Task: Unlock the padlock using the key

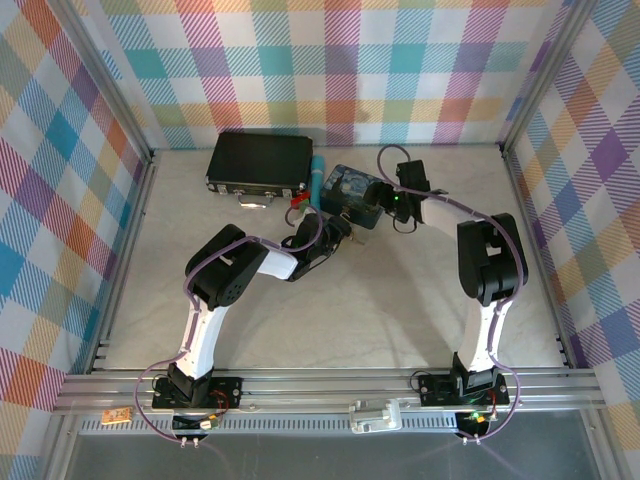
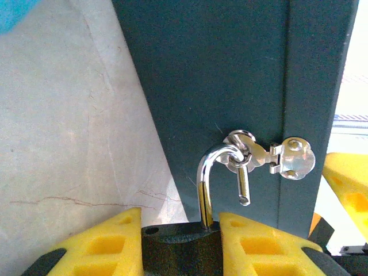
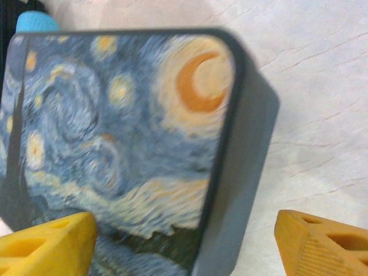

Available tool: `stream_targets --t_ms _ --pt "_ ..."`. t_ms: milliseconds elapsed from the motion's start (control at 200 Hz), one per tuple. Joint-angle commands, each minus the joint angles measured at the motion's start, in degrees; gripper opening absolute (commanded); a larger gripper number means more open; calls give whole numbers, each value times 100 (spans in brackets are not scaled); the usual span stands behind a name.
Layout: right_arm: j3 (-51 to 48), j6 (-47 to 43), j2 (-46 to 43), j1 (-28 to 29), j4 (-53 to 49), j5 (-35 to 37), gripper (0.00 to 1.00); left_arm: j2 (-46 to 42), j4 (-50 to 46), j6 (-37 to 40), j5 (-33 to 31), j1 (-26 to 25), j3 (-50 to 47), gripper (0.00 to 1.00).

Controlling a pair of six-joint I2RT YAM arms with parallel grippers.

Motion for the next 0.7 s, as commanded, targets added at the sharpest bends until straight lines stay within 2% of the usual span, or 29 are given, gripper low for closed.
stream_targets --t_ms 0,245,515,695 --pt "171 134 221 -89 -53 -57 78 -242 -191 120 -126 -49 120 16" --pt "-297 134 -50 -150 -240 128 60 -149 -426 118 -534 -50 266 14" --pt "-1053 305 -875 -257 -181 530 55 -89 -732 -232 -1195 -116 489 13" --pt "-1043 331 -910 -287 -226 611 54 89 -772 -343 -1121 -190 892 13"
